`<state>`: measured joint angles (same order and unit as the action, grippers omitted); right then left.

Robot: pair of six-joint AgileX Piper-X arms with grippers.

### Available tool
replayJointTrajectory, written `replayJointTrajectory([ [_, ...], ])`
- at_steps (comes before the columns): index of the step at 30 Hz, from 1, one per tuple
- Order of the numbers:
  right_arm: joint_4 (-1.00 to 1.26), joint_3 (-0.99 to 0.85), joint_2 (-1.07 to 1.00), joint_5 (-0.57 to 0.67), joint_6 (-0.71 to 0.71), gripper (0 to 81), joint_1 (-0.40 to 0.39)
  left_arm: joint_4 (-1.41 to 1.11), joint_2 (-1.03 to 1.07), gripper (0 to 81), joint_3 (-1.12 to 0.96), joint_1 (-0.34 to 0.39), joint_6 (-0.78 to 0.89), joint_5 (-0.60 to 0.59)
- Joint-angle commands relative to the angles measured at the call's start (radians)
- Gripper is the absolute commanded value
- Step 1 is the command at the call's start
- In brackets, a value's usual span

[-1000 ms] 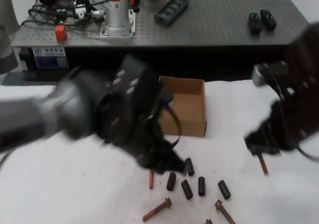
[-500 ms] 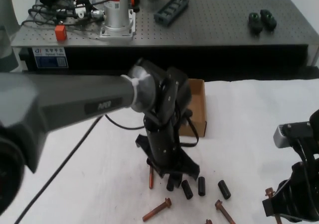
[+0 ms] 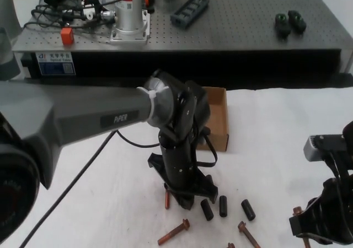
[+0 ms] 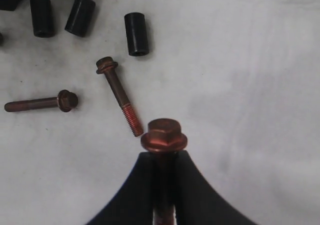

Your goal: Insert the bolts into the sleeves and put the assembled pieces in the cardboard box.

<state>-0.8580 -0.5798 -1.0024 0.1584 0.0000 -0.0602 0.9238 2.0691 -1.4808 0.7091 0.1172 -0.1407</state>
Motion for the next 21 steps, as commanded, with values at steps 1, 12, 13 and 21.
replayJointTrajectory([
  [1,0.015,-0.003,0.011,0.023,0.021,2.7,0.006,-0.021,0.013,0.2,-0.006,0.003,-0.014,-0.058],
  [12,0.627,0.023,0.059,0.404,0.427,2.7,-0.007,-0.502,-0.462,0.7,0.456,0.003,-0.017,-0.241],
  [13,0.712,0.032,0.06,0.422,0.487,2.7,-0.015,-0.601,-0.52,0.7,0.516,0.003,-0.015,-0.298],
  [21,1.213,0.079,0.031,0.409,0.749,2.7,-0.163,-1.193,-0.771,0.7,0.846,0.003,0.236,-0.567],
])
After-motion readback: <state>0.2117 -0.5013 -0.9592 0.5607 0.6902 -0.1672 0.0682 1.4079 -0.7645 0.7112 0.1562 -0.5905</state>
